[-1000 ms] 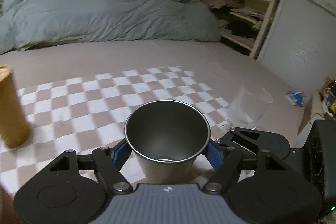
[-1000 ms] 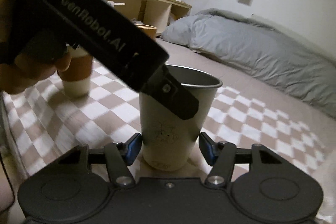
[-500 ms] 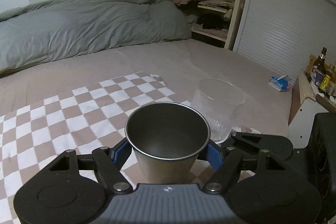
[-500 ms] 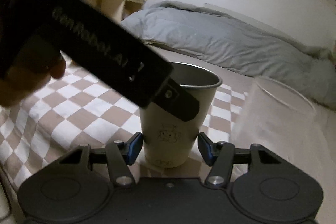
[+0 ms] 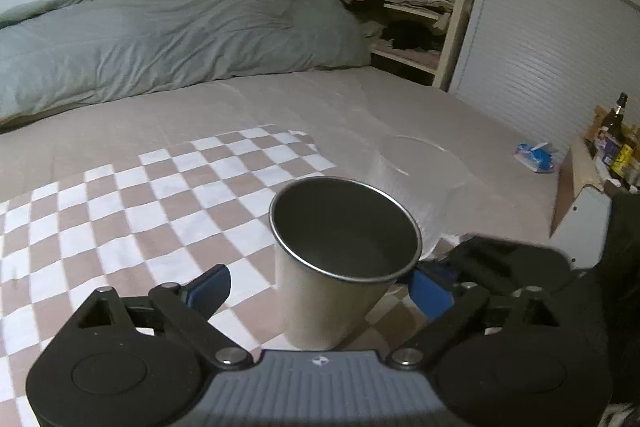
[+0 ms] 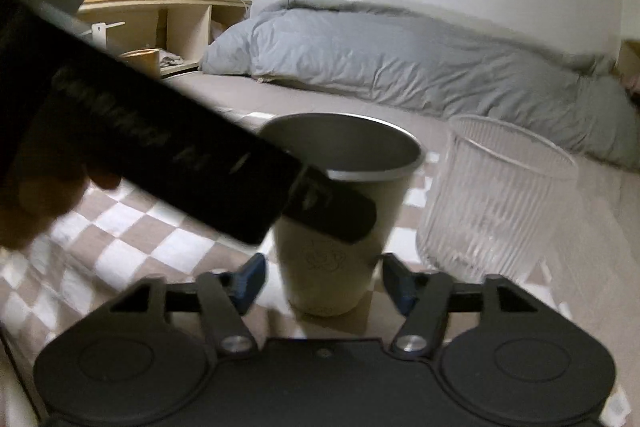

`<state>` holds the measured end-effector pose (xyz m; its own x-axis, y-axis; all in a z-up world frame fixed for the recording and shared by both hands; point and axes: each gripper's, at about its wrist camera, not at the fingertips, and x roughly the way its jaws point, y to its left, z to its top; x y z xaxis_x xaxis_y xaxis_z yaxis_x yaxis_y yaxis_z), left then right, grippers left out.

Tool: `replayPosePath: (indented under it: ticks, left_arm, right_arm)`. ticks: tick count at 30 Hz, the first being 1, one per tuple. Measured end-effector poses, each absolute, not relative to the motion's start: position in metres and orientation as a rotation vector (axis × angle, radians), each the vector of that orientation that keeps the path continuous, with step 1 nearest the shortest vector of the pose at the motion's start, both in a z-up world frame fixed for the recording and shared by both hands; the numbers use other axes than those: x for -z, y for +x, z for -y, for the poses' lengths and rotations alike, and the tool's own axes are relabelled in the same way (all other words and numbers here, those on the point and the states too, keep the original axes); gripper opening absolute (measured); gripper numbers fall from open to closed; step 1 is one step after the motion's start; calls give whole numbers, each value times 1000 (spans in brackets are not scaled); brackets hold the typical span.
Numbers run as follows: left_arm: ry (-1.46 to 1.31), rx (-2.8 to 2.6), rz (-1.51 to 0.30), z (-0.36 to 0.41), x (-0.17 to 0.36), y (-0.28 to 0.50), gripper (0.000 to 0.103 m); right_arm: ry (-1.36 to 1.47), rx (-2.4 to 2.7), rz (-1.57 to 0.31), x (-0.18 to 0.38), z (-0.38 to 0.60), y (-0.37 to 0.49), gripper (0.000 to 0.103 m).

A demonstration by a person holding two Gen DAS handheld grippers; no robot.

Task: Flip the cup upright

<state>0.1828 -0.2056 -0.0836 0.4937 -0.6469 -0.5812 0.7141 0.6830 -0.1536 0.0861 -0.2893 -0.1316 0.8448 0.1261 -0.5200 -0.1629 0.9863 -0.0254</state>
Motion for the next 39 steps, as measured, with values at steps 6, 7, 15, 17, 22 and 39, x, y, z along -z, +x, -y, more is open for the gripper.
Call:
replayPosePath:
  ticks: [6,7,15,17,22,39]
  left_arm:
    - [55,792,-655,181,61,170,96]
    - [57,782,-645,177,56,166,97]
    - [72,639,-575,129,10,120,100]
    - [71,607,-557,115,0,109,101]
    - [68,500,-537,82,-17,79,103]
    - [115,256,-578,21,-10,13,103]
  right_arm:
    - [-24,-183,-612,109,292,73,89]
    - [-25,-184,-623,104,290,70,89]
    - [-36,-103,-617,54,276,26,101]
    - [-38,-77,-596,39,270,16,103]
    - [-7,-45,-545,9,258,-8,103]
    - [46,39,-515,0,217,-52,103]
